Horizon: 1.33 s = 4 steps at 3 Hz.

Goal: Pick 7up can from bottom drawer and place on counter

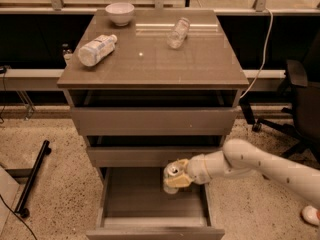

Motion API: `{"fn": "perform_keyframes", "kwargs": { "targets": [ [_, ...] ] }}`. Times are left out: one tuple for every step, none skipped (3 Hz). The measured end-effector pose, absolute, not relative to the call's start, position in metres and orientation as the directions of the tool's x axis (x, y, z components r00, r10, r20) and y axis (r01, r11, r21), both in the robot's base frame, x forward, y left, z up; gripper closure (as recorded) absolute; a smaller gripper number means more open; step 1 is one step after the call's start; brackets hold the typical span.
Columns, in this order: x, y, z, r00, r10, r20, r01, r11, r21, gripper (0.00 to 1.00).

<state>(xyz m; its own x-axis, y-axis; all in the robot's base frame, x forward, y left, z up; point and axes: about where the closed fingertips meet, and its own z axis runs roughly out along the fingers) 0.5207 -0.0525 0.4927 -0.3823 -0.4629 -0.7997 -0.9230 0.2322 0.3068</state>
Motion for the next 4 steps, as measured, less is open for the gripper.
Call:
{"fn": "perform_keyframes", "kwargs": {
  "targets": [
    [0.527,-0.064,0.551,-0.265,-0.483,-0.834,-0.963,0.172,0.206,1.0],
    [0.535,-0.063,0.609,-0.117,-0.523,-0.844,-0.993,0.074,0.091,1.0],
    [0.545,-0.054,0.663,0.041,-0.552,-0.833,-0.999,-0.039,-0.023,1.0],
    [0.552,-0.042,0.752,0.165,-0.57,-0.805,-0.985,-0.13,-0.109,1.0]
  ]
}}
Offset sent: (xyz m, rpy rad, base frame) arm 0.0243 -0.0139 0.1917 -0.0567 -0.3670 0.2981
